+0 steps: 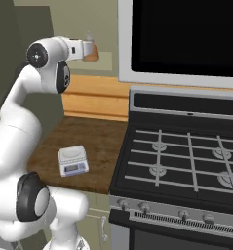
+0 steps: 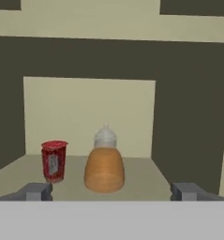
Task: Pick the honey bottle and place it on the digital scale for weighing, and close the cabinet.
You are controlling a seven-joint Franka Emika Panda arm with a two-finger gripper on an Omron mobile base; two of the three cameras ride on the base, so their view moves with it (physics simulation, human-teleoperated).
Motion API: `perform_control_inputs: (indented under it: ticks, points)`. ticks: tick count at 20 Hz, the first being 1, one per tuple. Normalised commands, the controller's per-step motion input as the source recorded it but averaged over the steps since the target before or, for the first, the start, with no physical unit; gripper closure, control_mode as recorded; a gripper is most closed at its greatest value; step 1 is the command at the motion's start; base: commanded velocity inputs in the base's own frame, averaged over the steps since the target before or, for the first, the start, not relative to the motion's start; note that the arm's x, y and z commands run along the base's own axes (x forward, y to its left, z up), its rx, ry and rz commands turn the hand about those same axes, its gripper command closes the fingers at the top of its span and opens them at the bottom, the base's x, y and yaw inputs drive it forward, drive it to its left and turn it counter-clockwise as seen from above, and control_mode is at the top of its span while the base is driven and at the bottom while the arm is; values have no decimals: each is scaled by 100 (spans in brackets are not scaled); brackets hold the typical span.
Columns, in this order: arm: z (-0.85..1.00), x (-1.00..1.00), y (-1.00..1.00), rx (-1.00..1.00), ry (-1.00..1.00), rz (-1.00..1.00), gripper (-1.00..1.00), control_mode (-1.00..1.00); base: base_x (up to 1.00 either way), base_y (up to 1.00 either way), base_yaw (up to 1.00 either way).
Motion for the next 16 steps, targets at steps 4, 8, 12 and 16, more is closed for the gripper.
perform_control_inputs:
  ticks: [4, 8, 12, 16]
  points:
    - [0, 39, 4, 0, 0, 0, -100, -100, 0, 0, 0]
    - [0, 53, 8, 0, 11, 0, -100, -100, 0, 0, 0]
    - [0, 70, 2, 0, 13, 0, -100, -100, 0, 0, 0]
    - [0, 51, 0, 0, 4, 0, -100, -100, 0, 0, 0]
